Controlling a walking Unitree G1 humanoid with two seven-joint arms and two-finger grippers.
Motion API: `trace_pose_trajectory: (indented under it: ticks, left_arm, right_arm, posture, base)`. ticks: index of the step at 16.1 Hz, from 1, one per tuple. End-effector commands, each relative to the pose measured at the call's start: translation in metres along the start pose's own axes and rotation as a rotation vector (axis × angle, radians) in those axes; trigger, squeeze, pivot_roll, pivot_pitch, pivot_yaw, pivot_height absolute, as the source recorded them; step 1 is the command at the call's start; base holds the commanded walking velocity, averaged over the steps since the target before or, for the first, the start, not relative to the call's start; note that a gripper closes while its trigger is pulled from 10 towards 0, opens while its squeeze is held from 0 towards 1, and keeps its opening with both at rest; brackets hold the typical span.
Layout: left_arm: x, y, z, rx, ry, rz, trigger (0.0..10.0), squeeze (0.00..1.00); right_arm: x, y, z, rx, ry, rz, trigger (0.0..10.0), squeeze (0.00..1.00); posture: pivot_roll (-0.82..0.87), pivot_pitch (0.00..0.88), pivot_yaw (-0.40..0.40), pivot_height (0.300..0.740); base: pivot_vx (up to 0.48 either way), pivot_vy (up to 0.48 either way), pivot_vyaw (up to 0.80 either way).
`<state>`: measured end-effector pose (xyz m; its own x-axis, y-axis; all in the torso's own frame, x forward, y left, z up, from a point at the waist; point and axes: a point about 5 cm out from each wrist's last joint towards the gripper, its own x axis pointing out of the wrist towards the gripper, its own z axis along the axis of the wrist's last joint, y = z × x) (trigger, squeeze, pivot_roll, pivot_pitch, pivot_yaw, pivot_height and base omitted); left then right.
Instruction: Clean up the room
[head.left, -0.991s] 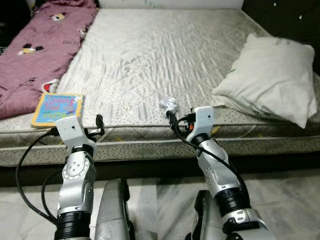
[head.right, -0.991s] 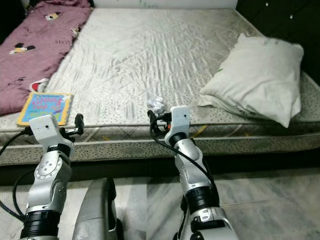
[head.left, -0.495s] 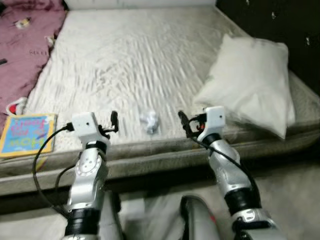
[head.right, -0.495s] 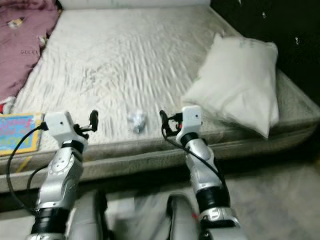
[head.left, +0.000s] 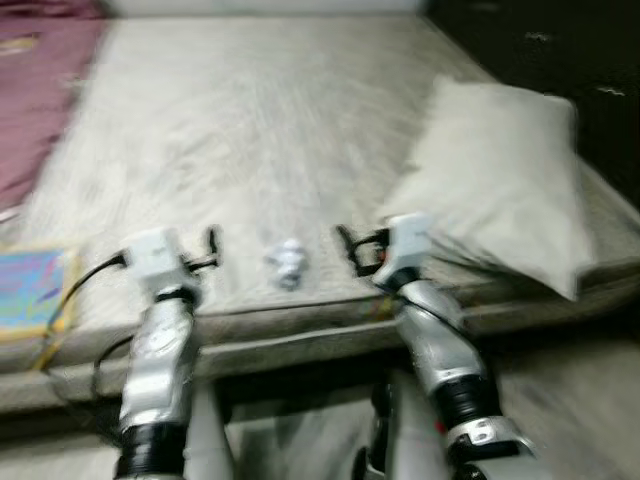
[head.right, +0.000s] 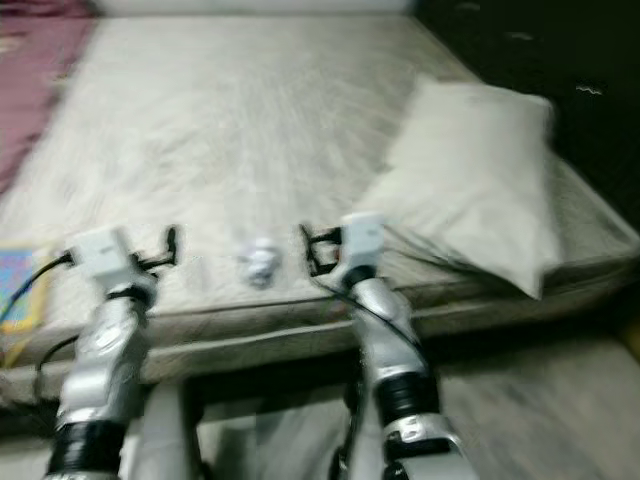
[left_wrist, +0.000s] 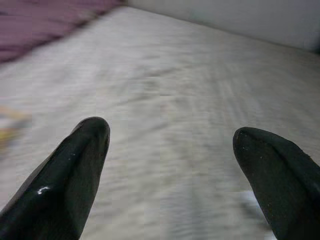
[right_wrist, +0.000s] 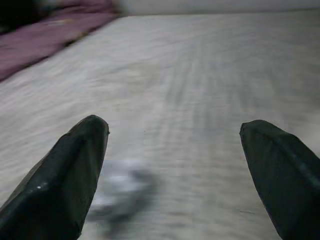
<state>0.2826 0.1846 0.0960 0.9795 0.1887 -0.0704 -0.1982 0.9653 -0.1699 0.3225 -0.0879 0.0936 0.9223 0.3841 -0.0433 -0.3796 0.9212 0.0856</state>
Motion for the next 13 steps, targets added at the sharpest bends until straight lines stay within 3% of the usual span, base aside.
trace_pose_trajectory:
  ticks: [1, 6, 9, 13]
  left_arm:
    - [-0.004, -0.001, 0.002, 0.005, 0.003, -0.001, 10.0, 0.00]
    - [-0.025, 0.009, 0.002, 0.039, 0.027, 0.024, 10.0, 0.00]
    - [-0.041, 0.019, 0.002, 0.043, 0.054, 0.061, 10.0, 0.00]
    - [-0.055, 0.016, 0.013, 0.078, 0.025, 0.051, 10.0, 0.00]
  right_arm:
    - [0.001, -0.003, -0.001, 0.008, 0.031, 0.009, 10.0, 0.00]
    - [0.003, 0.008, -0.015, -0.011, 0.122, 0.075, 10.0, 0.00]
    - [0.005, 0.012, -0.022, -0.023, 0.147, 0.067, 10.0, 0.00]
    - [0.012, 0.008, -0.025, -0.006, 0.170, 0.029, 10.0, 0.00]
  posture:
    - [-0.03, 0.051, -0.037, 0.551]
    - [0.02, 0.101, -0.039, 0.551]
    - [0.05, 0.136, -0.031, 0.551]
    - [0.07, 0.167, -0.026, 0.551]
  base:
    - [0.000, 0.000, 0.00]
    - [0.000, 0.000, 0.00]
    - [0.000, 0.000, 0.75]
    - [0.000, 0.000, 0.00]
